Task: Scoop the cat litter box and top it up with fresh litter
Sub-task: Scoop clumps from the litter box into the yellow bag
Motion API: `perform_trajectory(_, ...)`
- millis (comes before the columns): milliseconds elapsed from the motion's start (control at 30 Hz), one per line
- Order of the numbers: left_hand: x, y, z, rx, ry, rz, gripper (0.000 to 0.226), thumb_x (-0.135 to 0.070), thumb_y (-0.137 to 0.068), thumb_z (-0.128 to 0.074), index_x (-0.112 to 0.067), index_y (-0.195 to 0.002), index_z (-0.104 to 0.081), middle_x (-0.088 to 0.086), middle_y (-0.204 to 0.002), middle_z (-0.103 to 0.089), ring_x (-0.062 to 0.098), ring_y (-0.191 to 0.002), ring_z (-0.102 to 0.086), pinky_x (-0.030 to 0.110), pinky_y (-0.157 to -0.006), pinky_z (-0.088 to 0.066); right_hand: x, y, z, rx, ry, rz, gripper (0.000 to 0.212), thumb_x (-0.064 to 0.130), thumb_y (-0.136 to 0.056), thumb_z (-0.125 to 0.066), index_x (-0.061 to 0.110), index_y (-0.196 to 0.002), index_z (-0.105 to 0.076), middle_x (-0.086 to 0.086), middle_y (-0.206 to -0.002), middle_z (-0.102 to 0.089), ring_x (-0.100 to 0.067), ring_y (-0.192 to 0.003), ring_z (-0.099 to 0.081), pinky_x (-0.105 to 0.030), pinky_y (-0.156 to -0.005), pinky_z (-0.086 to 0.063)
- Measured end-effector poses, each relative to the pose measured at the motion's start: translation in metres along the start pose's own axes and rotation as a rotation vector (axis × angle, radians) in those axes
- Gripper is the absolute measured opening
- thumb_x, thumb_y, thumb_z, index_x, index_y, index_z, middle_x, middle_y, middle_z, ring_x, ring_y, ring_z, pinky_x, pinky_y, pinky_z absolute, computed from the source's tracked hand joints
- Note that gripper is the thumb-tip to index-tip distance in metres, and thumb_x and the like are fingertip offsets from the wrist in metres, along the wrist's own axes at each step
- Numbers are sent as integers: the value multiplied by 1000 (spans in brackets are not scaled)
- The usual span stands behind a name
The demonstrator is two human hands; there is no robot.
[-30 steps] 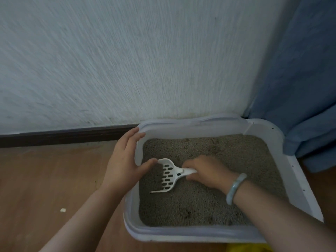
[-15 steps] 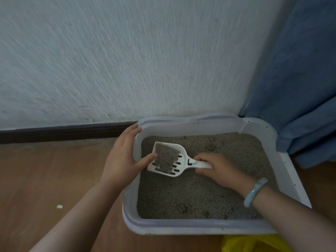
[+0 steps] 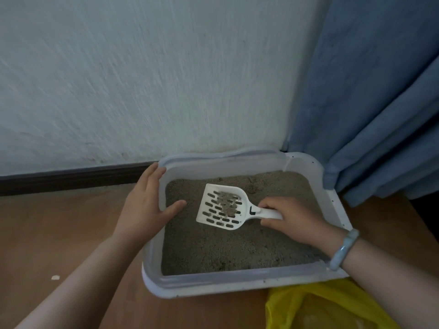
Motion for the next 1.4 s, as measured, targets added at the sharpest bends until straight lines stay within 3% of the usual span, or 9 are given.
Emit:
perform_trajectory(200,-12,4,0,-83,-61,-55,73,-39,-77,-72,-7,-136,-42,12,-144,-40,26,-135,-31,41,-110,-27,-6,27,12,-12,119,-44,24,36,-87,-62,31,-110,-59,11,-103,-62,-10,-92,-55,-27,-69,-38)
perform_trajectory(433,-18,12,0,-18,-71,-78,75,-42,-77,-71,-8,-137,-42,11,-142,-40,26,-134,-32,42,-108,-30,-3,47,12,-59,53,-87,22,36,-84,-65,33,-105,-60,11,-99,-62,-9,-89,-56,-26,-69,-40)
perform_trajectory(733,-28,29,0,57,-63,-117,91,-76,-70,-48,-14,-137,-42,6,-139,-44,24,-129,-39,42,-103,-36,-4,70,18,-102,-87,-127,18,36,-81,-68,35,-98,-62,12,-85,-64,-7,-79,-60,-33,-71,-50)
perform_trajectory(867,-48,42,-1,53,-12,-148,59,-58,-81,-59,-19,-124,-53,-1,-122,-59,20,-107,-56,37,-90,-44,-4,81,26,-137,-137,-118,17,31,-82,-68,28,-99,-66,10,-84,-64,-9,-78,-59,-31,-70,-47)
perform_trajectory(933,-61,55,-6,93,82,-174,37,-58,-85,-50,-28,-102,-60,-13,-100,-62,6,-85,-59,28,-71,-47,-5,90,30,-149,-169,-118,17,29,-82,-69,26,-99,-67,8,-85,-65,-9,-77,-59,-29,-68,-46)
perform_trajectory(1033,-77,72,-17,153,113,-260,31,-64,-83,-37,-38,-81,-53,-23,-77,-53,-2,-68,-52,23,-54,-42,-8,111,35,-140,-231,-136,21,28,-80,-72,26,-100,-68,10,-82,-65,0,-71,-58,-21,-65,-44)
perform_trajectory(1200,-89,76,-28,138,163,-266,25,-60,-81,-40,-38,-79,-52,-21,-74,-53,3,-69,-54,30,-56,-48,-20,146,35,-91,-305,-167,24,25,-79,-74,28,-101,-67,10,-84,-65,7,-67,-54,-9,-62,-42)
perform_trajectory(1333,-97,73,-35,164,167,-253,20,-56,-82,-48,-37,-79,-55,-18,-76,-57,3,-71,-56,31,-61,-50,-31,170,37,-55,-341,-183,26,22,-78,-75,28,-101,-66,4,-91,-68,-4,-77,-60,-25,-75,-49)
perform_trajectory(1400,-103,74,-38,207,145,-273,17,-54,-82,-50,-39,-78,-55,-19,-76,-58,-1,-71,-55,30,-60,-49,-36,183,37,-30,-360,-183,27,21,-78,-75,28,-101,-65,4,-92,-68,-3,-77,-61,-25,-75,-51)
Point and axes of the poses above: each hand's wrist, its own y-axis away from the middle knuckle, its own z-axis out of the back of the hand, x = y × z, the point moved 1 cm from there along -y, towards the middle knuckle
